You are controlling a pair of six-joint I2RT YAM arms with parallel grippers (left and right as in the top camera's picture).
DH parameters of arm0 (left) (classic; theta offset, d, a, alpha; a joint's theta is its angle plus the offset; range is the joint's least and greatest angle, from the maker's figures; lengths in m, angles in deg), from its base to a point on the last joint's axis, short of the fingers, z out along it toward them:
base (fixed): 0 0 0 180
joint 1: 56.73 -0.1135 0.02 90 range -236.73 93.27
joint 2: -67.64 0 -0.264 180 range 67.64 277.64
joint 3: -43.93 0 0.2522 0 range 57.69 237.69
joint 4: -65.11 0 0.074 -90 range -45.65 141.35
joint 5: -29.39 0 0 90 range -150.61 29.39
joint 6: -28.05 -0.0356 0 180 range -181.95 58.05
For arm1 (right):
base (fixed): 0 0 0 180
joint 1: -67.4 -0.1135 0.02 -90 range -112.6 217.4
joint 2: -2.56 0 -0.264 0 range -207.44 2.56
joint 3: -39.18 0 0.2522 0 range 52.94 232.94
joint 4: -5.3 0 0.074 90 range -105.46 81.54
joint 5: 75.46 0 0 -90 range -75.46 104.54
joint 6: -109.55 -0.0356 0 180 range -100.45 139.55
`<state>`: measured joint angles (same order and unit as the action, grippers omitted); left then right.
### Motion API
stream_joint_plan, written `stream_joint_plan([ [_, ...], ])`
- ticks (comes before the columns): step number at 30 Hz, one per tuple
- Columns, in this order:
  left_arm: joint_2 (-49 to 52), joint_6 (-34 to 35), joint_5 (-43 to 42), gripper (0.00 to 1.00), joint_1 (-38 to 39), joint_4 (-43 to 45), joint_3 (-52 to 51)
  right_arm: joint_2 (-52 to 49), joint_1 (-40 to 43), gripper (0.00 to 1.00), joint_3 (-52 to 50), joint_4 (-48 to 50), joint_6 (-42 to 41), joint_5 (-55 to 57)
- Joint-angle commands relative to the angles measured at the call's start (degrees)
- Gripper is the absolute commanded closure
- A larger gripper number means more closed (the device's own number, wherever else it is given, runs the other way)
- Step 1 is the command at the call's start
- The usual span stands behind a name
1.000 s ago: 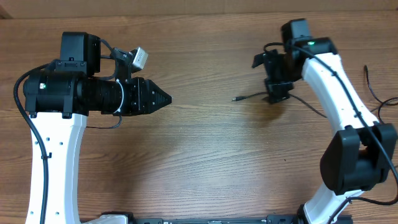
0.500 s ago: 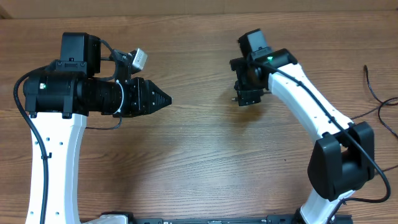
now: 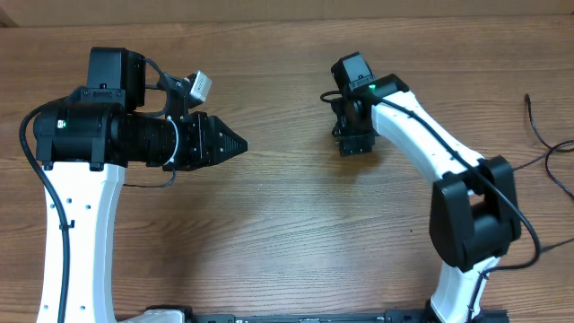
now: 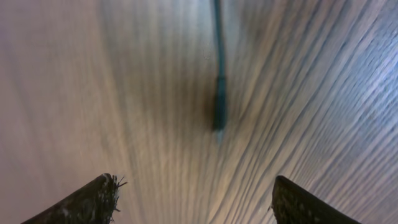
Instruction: Untangle cables
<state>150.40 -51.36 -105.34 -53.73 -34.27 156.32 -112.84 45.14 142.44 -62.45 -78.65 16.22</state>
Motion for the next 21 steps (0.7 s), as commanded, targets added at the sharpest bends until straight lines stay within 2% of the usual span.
stream_joint_plan([
  [1,0.1,0.3,-0.2,0.64,0.5,0.2,0.9,-1.2,-0.2,0.23,-0.3,0.4,-0.9,0.2],
  [3,0.1,0.3,0.0,0.64,0.5,0.2,0.9,-1.6,-0.2,0.26,-0.3,0.6,-0.9,0.3],
  [12,0.1,0.3,0.0,0.65,0.5,0.1,0.9,-4.8,-0.2,0.24,-0.3,0.9,-0.9,0.2],
  [15,0.1,0.3,0.0,0.64,0.5,0.1,0.9,-5.2,-0.2,0.0,-0.3,1.2,-0.8,0.2],
  [20,0.1,0.3,0.0,0.65,0.5,0.1,0.9,-5.2,-0.2,0.01,-0.3,1.2,-0.8,1.3],
  [21,0.1,0.3,0.0,0.65,0.5,0.1,0.9,-5.2,-0.2,0.08,-0.3,1.3,-0.8,1.3],
])
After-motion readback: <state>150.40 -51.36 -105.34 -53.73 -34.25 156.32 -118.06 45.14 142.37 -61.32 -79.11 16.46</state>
